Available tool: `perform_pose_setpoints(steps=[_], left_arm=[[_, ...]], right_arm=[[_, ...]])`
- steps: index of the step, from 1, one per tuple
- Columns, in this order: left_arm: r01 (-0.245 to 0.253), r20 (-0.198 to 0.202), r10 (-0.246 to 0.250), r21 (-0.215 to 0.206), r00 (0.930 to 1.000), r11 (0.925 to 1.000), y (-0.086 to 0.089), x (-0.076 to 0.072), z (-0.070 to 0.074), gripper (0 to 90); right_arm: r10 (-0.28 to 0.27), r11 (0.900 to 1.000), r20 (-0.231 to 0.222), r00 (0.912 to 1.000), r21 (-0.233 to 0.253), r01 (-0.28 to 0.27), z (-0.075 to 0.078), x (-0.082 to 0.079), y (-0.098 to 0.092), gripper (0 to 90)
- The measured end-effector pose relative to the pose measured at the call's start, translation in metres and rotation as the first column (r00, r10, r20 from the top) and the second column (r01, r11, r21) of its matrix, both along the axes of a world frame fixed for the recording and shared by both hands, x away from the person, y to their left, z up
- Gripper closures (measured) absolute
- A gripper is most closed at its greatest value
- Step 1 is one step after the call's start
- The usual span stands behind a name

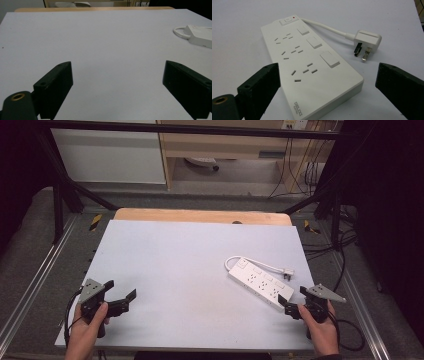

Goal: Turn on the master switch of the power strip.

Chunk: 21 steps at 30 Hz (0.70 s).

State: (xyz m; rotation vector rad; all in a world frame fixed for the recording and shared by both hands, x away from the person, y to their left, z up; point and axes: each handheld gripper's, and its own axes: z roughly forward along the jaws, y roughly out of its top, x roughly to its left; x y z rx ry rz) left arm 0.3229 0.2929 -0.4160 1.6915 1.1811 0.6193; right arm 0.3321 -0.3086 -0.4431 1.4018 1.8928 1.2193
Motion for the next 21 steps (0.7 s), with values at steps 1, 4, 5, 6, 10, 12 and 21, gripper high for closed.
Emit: perform_pose_setpoints(steps=[1,4,5,6,10,12,21], left_arm=[[0.003,-0.005,-0.003,0.002,1.0000,1.0000,0.000,0.000,-0.001,9.5],[0.001,-0.001,-0.001,0.017,1.0000,0.9998,-0.001,0.000,-0.001,9.4],[0.002,0.001,-0.002,0.020,1.0000,0.9998,-0.001,0.000,-0.001,9.4],[0.001,0.000,-0.001,0.024,1.0000,0.9997,-0.001,0.000,-0.001,9.2],[0.007,-0.002,-0.007,0.031,1.0000,0.9995,-0.002,0.001,-0.002,8.7],[0.006,-0.004,-0.005,0.028,1.0000,0.9996,-0.003,0.001,-0.002,8.6],[0.030,-0.002,-0.030,0.052,0.9995,0.9982,-0.006,0.001,-0.003,6.8]], right_arm=[[0.000,1.000,-0.002,1.0000,0.000,0.000,0.000,0.000,0.000,6.0],[0.002,1.000,0.004,1.0000,0.003,-0.002,0.001,0.000,0.000,5.8],[0.002,1.000,0.004,1.0000,0.003,-0.002,0.001,0.000,0.000,5.8],[0.002,1.000,0.007,1.0000,0.004,-0.002,0.001,0.000,0.000,5.8],[0.012,1.000,0.035,0.9993,0.006,-0.012,0.006,0.000,0.001,5.5],[0.013,1.000,0.041,0.9991,0.009,-0.013,0.007,0.001,0.001,4.9],[0.027,0.999,0.048,0.9985,0.033,-0.028,0.013,0.000,0.006,2.2]])
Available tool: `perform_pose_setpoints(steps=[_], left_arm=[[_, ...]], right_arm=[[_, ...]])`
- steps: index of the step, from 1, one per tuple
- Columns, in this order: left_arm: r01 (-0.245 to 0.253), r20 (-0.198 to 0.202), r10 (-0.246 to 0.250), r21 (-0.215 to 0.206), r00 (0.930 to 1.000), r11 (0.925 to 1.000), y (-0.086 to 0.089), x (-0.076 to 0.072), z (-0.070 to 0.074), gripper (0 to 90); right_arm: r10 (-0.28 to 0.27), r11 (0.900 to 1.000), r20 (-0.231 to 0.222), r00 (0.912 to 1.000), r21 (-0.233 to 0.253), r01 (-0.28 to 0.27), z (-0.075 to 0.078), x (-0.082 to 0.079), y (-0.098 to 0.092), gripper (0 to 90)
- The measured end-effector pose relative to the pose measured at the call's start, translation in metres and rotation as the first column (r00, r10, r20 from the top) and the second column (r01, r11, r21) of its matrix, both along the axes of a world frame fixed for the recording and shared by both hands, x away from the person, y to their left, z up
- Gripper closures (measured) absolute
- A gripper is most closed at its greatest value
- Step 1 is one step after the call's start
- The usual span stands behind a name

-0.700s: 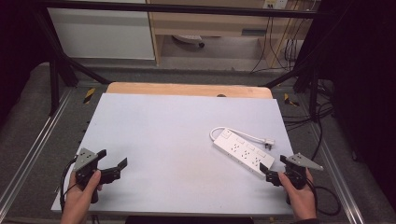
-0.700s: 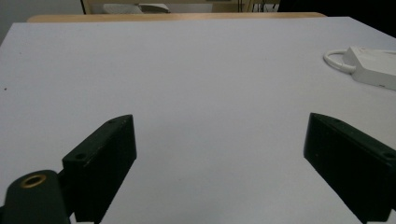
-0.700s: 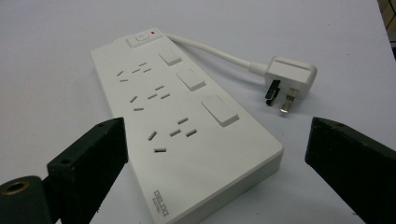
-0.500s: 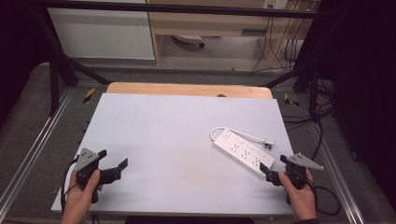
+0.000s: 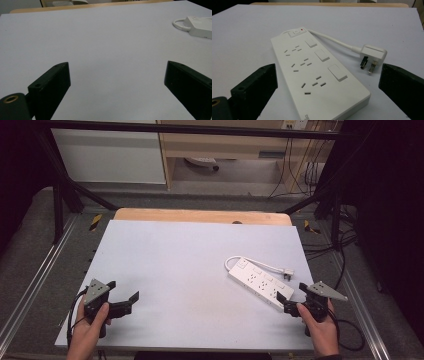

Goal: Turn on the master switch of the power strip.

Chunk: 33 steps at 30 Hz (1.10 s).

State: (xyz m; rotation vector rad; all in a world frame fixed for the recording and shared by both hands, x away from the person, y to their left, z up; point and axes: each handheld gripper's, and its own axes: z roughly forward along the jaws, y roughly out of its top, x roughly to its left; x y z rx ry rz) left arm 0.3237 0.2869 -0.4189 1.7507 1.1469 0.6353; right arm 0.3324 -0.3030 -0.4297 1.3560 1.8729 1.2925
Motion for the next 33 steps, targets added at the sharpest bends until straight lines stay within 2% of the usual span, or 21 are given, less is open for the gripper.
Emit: perform_pose_setpoints(steps=[6,13,20,22,26,27,29,33], left_arm=[[0.015,-0.008,-0.015,0.016,0.9999,0.9997,-0.002,0.001,-0.002,6.8],[0.020,-0.022,-0.020,0.028,0.9996,0.9994,-0.005,0.001,-0.002,6.8],[0.006,-0.039,-0.005,0.010,0.9992,0.9999,-0.006,0.002,-0.002,6.8],[0.001,-0.039,0.000,0.005,0.9992,1.0000,-0.006,0.002,-0.002,6.8],[0.003,-0.044,-0.003,0.007,0.9990,1.0000,-0.006,0.002,-0.003,6.8],[0.003,-0.049,-0.002,0.005,0.9988,1.0000,-0.006,0.002,-0.003,6.8],[-0.006,-0.055,0.006,-0.003,0.9985,1.0000,-0.006,0.002,-0.003,6.8],[0.000,-0.049,0.000,-0.006,0.9988,1.0000,-0.007,0.002,-0.002,6.8]], right_arm=[[0.004,1.000,0.010,0.9999,0.017,-0.005,0.006,0.001,0.004,2.1],[-0.003,1.000,0.031,0.9995,0.019,0.003,0.022,0.011,0.007,3.8],[-0.025,1.000,0.041,0.9989,0.019,0.024,0.031,0.019,0.007,2.5],[-0.020,0.999,0.035,0.9992,0.038,0.018,0.032,0.022,0.009,2.5],[-0.013,0.999,0.045,0.9989,0.038,0.012,0.036,0.028,0.012,3.7],[-0.014,0.998,0.045,0.9989,0.057,0.012,0.039,0.031,0.014,4.3],[-0.013,0.998,0.042,0.9990,0.060,0.011,0.040,0.033,0.015,4.4],[-0.017,0.997,0.034,0.9993,0.081,0.015,0.045,0.041,0.018,6.0]])
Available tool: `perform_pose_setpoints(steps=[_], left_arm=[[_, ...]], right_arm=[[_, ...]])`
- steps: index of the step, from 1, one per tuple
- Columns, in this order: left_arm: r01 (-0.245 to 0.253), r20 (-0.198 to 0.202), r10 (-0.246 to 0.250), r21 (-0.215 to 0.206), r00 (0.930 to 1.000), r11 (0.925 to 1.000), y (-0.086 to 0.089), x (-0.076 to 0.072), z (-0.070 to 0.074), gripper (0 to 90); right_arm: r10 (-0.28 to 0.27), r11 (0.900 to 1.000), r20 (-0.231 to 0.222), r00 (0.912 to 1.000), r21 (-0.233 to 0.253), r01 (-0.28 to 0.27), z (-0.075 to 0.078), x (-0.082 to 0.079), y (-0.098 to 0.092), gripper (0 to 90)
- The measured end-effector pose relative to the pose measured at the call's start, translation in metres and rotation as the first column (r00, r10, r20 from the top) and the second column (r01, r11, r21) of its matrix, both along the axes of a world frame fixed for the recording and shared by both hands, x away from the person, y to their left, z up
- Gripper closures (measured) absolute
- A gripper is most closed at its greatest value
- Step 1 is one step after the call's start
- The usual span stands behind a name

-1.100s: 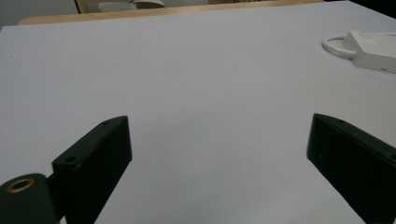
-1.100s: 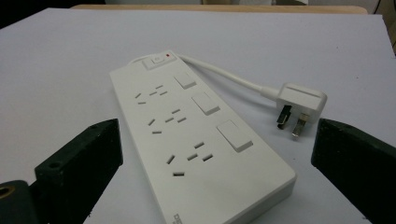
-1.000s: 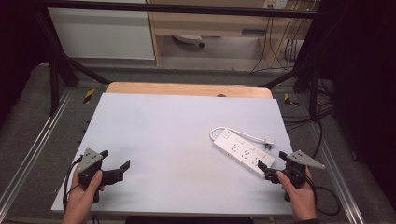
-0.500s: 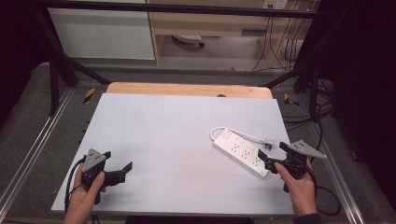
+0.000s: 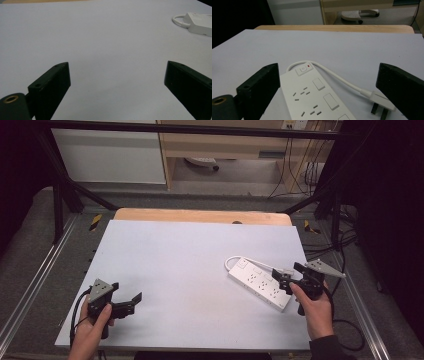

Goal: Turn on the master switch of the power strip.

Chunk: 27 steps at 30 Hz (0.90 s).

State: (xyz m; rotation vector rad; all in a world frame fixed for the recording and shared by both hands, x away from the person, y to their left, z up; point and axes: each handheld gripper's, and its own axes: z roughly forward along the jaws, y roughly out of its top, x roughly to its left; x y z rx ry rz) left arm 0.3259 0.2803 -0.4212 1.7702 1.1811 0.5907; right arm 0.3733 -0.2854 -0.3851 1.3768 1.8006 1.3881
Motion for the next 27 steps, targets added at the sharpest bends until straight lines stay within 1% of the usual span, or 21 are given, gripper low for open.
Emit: perform_pose_setpoints(steps=[1,2,4,5,6,7,9,10,11,13,14,16,21,23,24,25,26,27], left_arm=[[0.000,-0.001,0.000,-0.002,1.0000,1.0000,0.000,0.000,0.000,6.8],[-0.001,-0.002,0.001,-0.002,1.0000,1.0000,-0.001,0.000,0.000,6.8],[0.002,-0.005,-0.002,-0.001,1.0000,1.0000,-0.001,0.000,0.000,6.8],[0.002,-0.006,-0.002,0.001,1.0000,1.0000,0.000,0.000,0.000,6.8],[0.000,-0.007,0.000,0.001,1.0000,1.0000,0.000,0.000,0.000,6.8],[-0.002,-0.008,0.002,0.000,1.0000,1.0000,0.000,0.000,0.000,6.8],[-0.003,-0.009,0.003,-0.001,1.0000,1.0000,0.000,0.000,-0.001,6.8],[-0.002,-0.009,0.002,-0.001,1.0000,1.0000,0.000,0.000,-0.001,6.8],[-0.001,-0.009,0.001,0.000,1.0000,1.0000,0.000,0.000,-0.001,6.8],[0.000,-0.010,0.000,0.002,1.0000,1.0000,-0.001,0.000,-0.001,6.8],[0.002,-0.012,-0.002,0.002,0.9999,1.0000,-0.001,0.000,-0.001,6.8],[0.002,-0.012,-0.002,0.000,0.9999,1.0000,-0.001,0.000,-0.001,6.8],[-0.002,-0.013,0.002,-0.001,0.9999,1.0000,0.000,0.000,-0.001,6.8],[-0.002,-0.014,0.002,0.000,0.9999,1.0000,-0.001,0.000,-0.001,6.8],[0.000,-0.016,0.000,-0.001,0.9999,1.0000,-0.001,0.000,-0.001,6.8],[0.001,-0.016,0.000,0.000,0.9999,1.0000,-0.001,0.000,-0.001,6.8],[0.002,-0.016,-0.002,-0.001,0.9999,1.0000,-0.001,0.000,-0.001,6.8],[-0.001,-0.015,0.001,0.001,0.9999,1.0000,-0.001,0.000,-0.001,6.8]], right_arm=[[0.003,1.000,-0.003,1.0000,-0.002,-0.003,0.002,0.004,0.001,7.5],[0.003,1.000,-0.003,1.0000,-0.002,-0.003,0.002,0.004,0.001,7.5],[0.011,1.000,-0.005,0.9999,-0.008,-0.011,0.005,0.007,0.003,10.7],[0.020,1.000,-0.006,0.9998,-0.016,-0.020,0.006,0.008,0.004,13.5],[0.041,0.999,-0.001,0.9991,-0.025,-0.041,0.008,0.011,0.006,18.3],[0.041,0.999,-0.001,0.9991,-0.025,-0.041,0.008,0.011,0.006,18.3],[0.048,0.998,0.008,0.9988,-0.034,-0.048,0.011,0.014,0.008,22.1],[0.046,0.998,0.018,0.9988,-0.038,-0.046,0.013,0.016,0.010,25.4],[0.046,0.998,0.018,0.9988,-0.038,-0.046,0.013,0.016,0.010,25.4],[0.045,0.998,0.026,0.9986,-0.044,-0.044,0.015,0.017,0.012,30.8],[0.037,0.998,0.031,0.9988,-0.052,-0.035,0.017,0.020,0.014,36.0],[0.028,0.998,0.037,0.9989,-0.056,-0.026,0.018,0.020,0.015,37.8],[0.013,0.998,0.057,0.9983,-0.060,-0.010,0.020,0.026,0.020,51.4],[0.016,0.998,0.066,0.9977,-0.062,-0.012,0.020,0.028,0.023,56.0],[0.017,0.997,0.076,0.9969,-0.070,-0.012,0.020,0.030,0.025,59.9],[0.017,0.997,0.076,0.9969,-0.070,-0.012,0.020,0.030,0.025,59.9],[0.021,0.997,0.073,0.9971,-0.069,-0.016,0.020,0.031,0.026,62.7],[0.026,0.997,0.084,0.9961,-0.074,-0.020,0.020,0.032,0.028,67.8]])
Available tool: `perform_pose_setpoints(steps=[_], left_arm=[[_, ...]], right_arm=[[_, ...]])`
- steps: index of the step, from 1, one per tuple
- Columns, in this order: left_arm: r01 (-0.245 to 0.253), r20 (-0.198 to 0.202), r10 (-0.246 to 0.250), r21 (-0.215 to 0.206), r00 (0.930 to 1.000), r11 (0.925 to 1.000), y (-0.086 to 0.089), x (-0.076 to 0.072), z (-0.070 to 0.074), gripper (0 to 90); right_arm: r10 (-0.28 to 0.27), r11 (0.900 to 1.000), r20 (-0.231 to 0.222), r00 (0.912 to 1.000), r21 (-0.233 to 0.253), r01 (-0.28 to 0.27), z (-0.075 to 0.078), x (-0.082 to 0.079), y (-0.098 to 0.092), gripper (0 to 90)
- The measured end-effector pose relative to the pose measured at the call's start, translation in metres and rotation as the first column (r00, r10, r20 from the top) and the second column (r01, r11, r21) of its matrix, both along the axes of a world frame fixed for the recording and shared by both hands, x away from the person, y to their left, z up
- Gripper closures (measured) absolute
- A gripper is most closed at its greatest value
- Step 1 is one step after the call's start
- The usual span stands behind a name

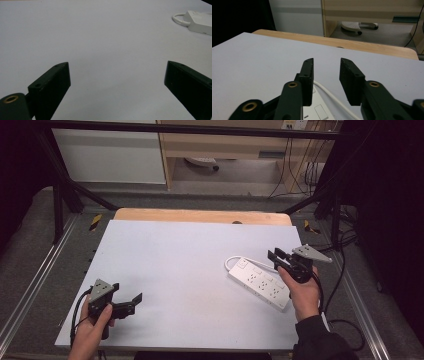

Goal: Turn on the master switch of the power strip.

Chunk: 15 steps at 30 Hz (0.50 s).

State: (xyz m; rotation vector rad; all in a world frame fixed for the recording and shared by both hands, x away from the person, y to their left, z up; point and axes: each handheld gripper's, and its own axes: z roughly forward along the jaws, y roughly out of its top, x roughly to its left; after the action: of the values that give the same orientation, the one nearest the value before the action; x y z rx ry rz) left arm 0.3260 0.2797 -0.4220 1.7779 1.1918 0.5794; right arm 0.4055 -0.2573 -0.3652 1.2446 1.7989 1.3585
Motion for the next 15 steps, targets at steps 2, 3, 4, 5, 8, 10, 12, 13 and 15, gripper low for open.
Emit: perform_pose_setpoints(steps=[2,3,4,5,8,10,12,13,15], left_arm=[[-0.002,-0.001,0.002,-0.003,1.0000,1.0000,0.000,0.000,0.000,6.8],[-0.002,-0.002,0.002,-0.002,1.0000,1.0000,0.000,0.000,0.000,6.8],[-0.002,-0.001,0.002,-0.002,1.0000,1.0000,0.000,0.000,0.000,6.8],[-0.001,0.000,0.001,-0.002,1.0000,1.0000,0.000,0.000,0.000,6.8],[0.001,-0.001,-0.001,0.001,1.0000,1.0000,0.000,0.000,0.000,6.8],[0.004,-0.002,-0.004,-0.002,1.0000,1.0000,0.000,0.000,0.000,6.8],[0.002,-0.004,-0.002,0.001,1.0000,1.0000,0.000,0.000,0.000,6.8],[0.002,-0.004,-0.002,0.000,1.0000,1.0000,0.000,0.000,0.000,6.8],[0.000,-0.003,0.000,0.000,1.0000,1.0000,0.000,0.000,0.000,6.8]], right_arm=[[0.002,1.000,0.004,1.0000,-0.001,-0.002,0.000,0.001,0.001,69.8],[0.005,1.000,0.011,0.9999,0.002,-0.005,0.001,0.003,0.003,71.7],[0.005,1.000,0.011,0.9999,0.002,-0.005,0.001,0.003,0.003,71.7],[0.006,1.000,0.016,0.9999,0.005,-0.006,0.000,0.006,0.004,74.4],[0.009,1.000,0.017,0.9998,0.006,-0.009,-0.001,0.010,0.006,77.9],[0.009,1.000,0.018,0.9998,0.007,-0.009,-0.001,0.011,0.007,79.0],[0.008,1.000,0.020,0.9998,0.002,-0.008,-0.002,0.014,0.009,82.5],[0.008,1.000,0.020,0.9998,0.002,-0.008,-0.002,0.014,0.009,82.5],[0.008,1.000,0.021,0.9997,-0.001,-0.008,-0.002,0.016,0.010,84.9]])
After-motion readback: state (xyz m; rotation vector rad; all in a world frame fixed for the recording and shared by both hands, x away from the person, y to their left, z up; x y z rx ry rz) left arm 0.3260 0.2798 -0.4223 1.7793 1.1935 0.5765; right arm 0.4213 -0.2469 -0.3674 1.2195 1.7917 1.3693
